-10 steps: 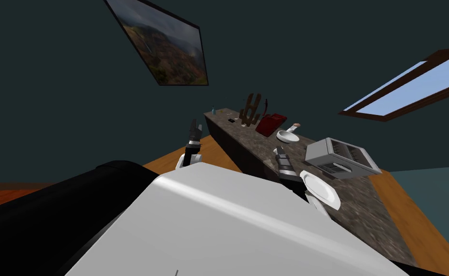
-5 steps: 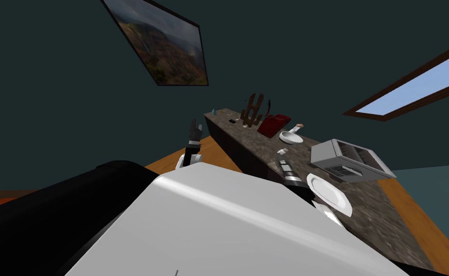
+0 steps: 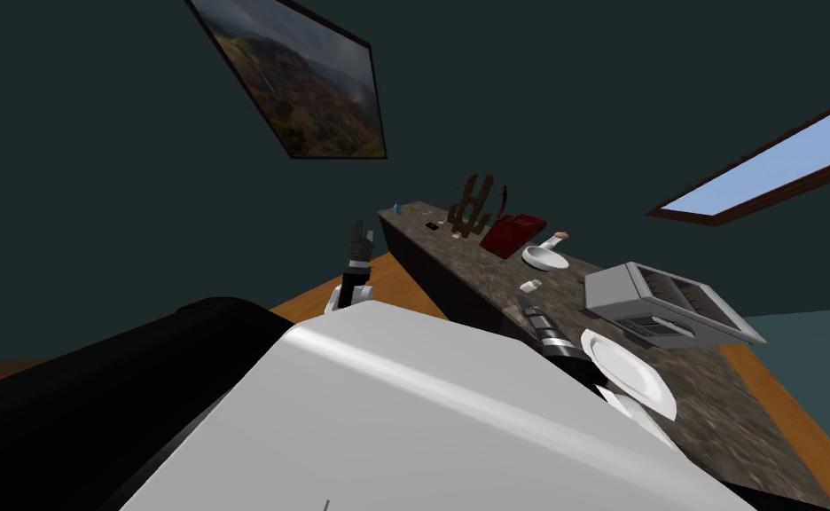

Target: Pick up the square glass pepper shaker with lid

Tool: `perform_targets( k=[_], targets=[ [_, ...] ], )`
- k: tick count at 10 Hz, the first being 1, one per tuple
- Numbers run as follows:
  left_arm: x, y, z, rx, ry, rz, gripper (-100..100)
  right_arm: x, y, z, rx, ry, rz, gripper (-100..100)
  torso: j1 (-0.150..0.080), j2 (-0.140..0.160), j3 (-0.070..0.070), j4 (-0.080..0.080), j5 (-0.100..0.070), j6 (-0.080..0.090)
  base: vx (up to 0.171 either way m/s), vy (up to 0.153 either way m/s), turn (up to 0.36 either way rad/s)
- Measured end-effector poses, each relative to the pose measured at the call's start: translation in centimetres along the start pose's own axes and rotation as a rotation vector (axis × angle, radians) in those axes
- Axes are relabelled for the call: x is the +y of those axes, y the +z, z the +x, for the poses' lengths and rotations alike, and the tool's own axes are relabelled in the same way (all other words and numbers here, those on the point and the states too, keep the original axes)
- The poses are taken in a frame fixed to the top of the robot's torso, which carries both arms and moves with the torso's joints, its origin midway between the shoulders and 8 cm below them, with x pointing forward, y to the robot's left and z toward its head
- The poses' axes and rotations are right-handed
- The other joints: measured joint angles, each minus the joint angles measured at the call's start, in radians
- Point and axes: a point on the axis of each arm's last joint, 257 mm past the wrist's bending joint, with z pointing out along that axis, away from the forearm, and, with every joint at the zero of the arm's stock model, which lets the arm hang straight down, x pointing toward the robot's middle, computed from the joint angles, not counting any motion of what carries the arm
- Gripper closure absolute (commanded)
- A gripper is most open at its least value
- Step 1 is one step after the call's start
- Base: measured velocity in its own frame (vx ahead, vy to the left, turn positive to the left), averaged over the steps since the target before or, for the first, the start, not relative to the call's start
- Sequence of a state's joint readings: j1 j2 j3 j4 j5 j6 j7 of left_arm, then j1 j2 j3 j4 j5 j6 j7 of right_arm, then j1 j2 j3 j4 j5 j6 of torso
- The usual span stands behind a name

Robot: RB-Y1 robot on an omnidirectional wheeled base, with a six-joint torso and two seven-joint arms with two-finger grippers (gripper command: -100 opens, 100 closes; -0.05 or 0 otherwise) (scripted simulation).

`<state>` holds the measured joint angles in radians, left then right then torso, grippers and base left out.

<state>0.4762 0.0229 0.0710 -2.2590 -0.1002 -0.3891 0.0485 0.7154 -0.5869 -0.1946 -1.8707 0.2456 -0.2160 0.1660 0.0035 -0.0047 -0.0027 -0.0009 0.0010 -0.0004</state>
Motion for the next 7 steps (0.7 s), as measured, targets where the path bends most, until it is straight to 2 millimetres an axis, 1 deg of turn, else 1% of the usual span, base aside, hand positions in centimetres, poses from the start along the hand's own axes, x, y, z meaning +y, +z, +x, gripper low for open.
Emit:
perform_targets(
  k=[3,4,6,7],
  targets=[
    [0.0,0.0,0.0,0.0,0.0,0.0,0,-3.1,-0.4,0.4,0.035,-0.087,0.063,-100,-0.002,0.001,0.001,0.0,0.0,0.0,0.044,0.04,0.011],
    [0.0,0.0,0.0,0.0,0.0,0.0,0,-4.5,-0.7,0.2,0.05,-0.124,0.088,-100,-0.001,0.001,0.001,0.0,0.0,0.0,0.071,0.061,0.027],
    [0.0,0.0,0.0,0.0,0.0,0.0,0,-8.1,-1.5,-0.2,0.087,-0.224,0.151,-100,0.0,-0.001,-0.001,0.0,0.0,0.0,0.101,0.071,0.04],
    [0.0,0.0,0.0,0.0,0.0,0.0,0,-10.0,-2.2,-0.9,0.106,-0.278,0.186,-100,0.0,-0.003,-0.001,-0.001,0.0,0.0,0.103,0.05,0.046]
  ],
)
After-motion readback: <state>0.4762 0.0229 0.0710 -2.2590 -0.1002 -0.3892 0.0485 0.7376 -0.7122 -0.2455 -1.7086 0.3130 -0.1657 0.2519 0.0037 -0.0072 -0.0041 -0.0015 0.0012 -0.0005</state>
